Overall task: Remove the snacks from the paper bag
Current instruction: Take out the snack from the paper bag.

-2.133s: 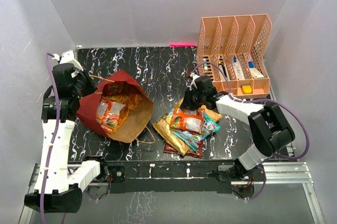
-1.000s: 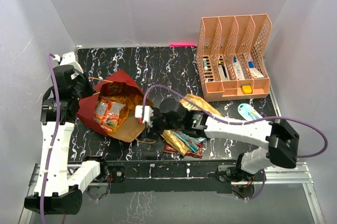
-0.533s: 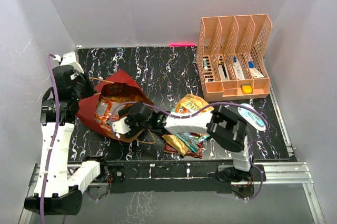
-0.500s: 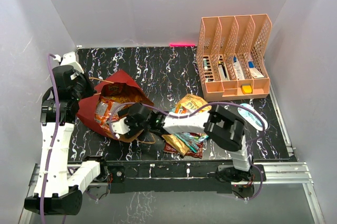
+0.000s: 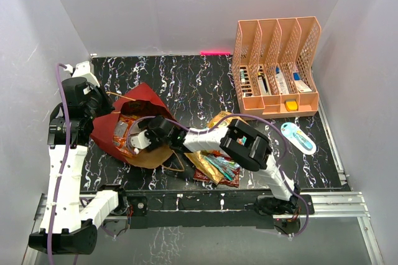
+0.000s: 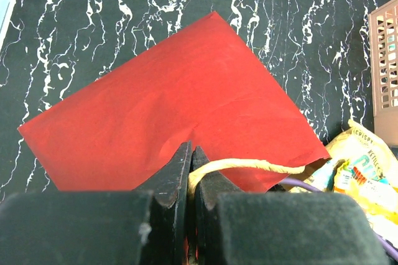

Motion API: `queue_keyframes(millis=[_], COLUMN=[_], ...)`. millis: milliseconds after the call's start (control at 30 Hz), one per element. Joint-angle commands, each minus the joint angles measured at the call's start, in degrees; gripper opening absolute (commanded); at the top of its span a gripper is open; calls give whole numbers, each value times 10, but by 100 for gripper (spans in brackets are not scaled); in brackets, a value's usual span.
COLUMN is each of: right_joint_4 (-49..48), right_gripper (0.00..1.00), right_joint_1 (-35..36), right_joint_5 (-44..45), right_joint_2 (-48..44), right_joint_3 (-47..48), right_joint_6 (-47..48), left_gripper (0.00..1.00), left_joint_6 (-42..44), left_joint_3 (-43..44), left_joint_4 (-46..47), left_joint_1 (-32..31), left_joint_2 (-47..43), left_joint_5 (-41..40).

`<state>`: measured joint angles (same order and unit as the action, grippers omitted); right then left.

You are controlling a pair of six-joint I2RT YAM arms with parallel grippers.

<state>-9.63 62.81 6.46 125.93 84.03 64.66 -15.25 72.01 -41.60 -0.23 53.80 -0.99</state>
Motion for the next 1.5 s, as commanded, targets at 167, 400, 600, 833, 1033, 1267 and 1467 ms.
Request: queue_keyframes(millis=[167, 400, 600, 833, 1033, 1267, 1467], right_joint_4=[-79, -94, -96, -42, 104, 174, 191], right_gripper=[53, 22, 8, 8, 8, 8, 8], right_joint_1=[-17, -21, -22, -22, -25, -26, -26], right_joint_5=[-9, -16, -37, -105, -125, -116, -120], right_joint_2=[52, 44, 9, -65, -75, -112, -179], right_joint_3=[71, 79, 81, 75, 178, 184, 151], right_joint_6=[-27, -77, -101, -155, -326, -443, -486], left_gripper=[0, 0, 0, 0, 0, 0, 0], left_joint_6=[-4, -4, -4, -15, -36, -50, -51], left_joint_3=[27, 18, 18, 18, 23, 47, 46], left_joint_4=[8, 9, 10, 4, 9, 11, 12], left_joint_1=[-1, -1, -1, -1, 0, -1, -1], left_joint_2=[1, -3, -1, 0, 1, 15, 16], left_joint_5=[13, 7, 4, -29, -76, -98, -105])
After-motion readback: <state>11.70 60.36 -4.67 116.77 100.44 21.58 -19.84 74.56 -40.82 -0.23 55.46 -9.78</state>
